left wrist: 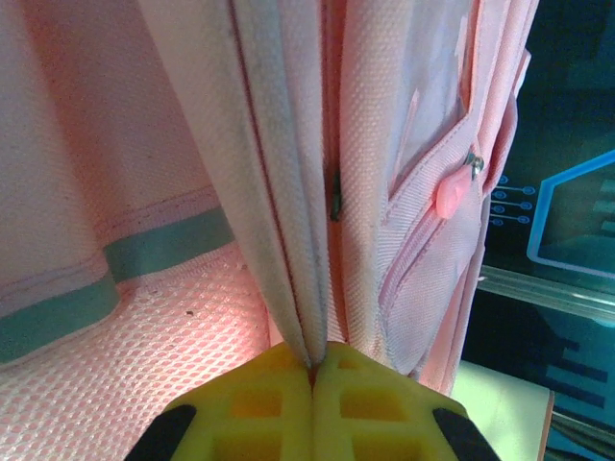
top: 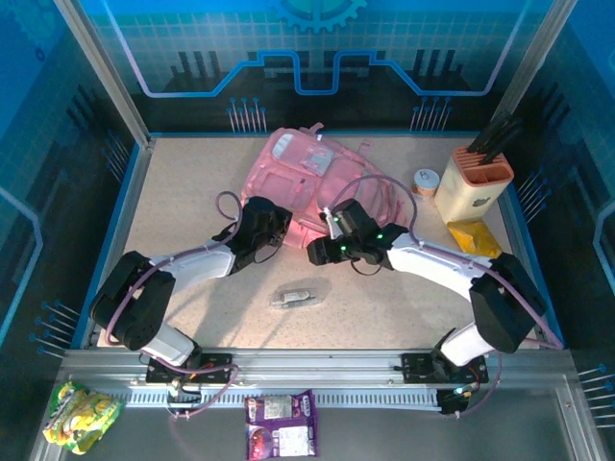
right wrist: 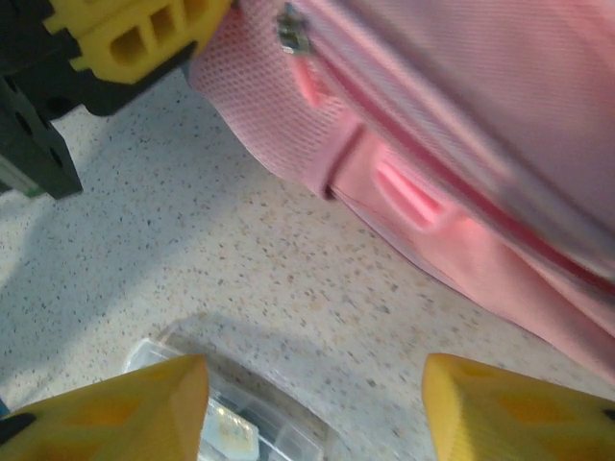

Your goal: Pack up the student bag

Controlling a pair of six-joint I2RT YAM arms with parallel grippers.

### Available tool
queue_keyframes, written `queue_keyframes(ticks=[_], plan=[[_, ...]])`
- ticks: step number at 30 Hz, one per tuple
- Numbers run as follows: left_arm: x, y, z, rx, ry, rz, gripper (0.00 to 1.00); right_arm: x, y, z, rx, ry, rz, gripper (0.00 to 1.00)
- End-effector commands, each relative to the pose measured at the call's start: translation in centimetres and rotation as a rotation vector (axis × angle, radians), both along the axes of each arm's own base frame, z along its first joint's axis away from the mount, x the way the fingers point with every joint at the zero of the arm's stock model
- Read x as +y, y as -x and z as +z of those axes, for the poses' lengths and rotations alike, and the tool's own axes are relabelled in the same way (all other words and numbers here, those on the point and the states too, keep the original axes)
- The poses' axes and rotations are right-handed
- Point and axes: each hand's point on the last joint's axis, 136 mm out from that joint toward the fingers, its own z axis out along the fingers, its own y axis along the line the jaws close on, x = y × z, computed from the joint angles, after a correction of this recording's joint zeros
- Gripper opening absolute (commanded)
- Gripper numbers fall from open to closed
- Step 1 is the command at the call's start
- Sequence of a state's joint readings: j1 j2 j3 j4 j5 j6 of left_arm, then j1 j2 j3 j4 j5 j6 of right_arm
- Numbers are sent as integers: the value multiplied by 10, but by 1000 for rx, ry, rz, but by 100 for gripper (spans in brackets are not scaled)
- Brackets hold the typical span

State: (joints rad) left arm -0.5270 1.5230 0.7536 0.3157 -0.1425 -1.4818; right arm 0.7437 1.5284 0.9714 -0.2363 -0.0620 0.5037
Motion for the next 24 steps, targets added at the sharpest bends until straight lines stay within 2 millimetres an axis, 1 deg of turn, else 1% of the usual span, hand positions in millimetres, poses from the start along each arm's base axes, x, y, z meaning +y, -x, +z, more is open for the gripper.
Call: queue_keyframes(ticks=[1,4,6,8,10,11,14,20,24], plan=[[-17,9,23,-41,70,-29,0,30,-18,13,-117,-46,12,56],[-21,13,24,-44,67,-33,0,46,-28,11,-158,-73,12,50],[-22,17,24,-36,61,-38,0,48,-36,8,-181,-87,-13,46],[-22,19,23,-21,57,-37,0,48,-41,6,-214,-101,-26,45],[-22,22,25,-23,53,-39,0,42,-45,2,-238,-83,-53,46],[-22,23,26,-28,45,-42,0,35,-49,-2,-245,-54,-91,48],[-23,26,30,-33,36,-46,0,17,-62,-7,-262,-5,-204,48],[-33,29,32,-34,41,-69,0,12,-73,1,-281,-21,-293,45],[-37,30,33,-31,49,-73,0,10,-73,21,-302,-86,-342,43]])
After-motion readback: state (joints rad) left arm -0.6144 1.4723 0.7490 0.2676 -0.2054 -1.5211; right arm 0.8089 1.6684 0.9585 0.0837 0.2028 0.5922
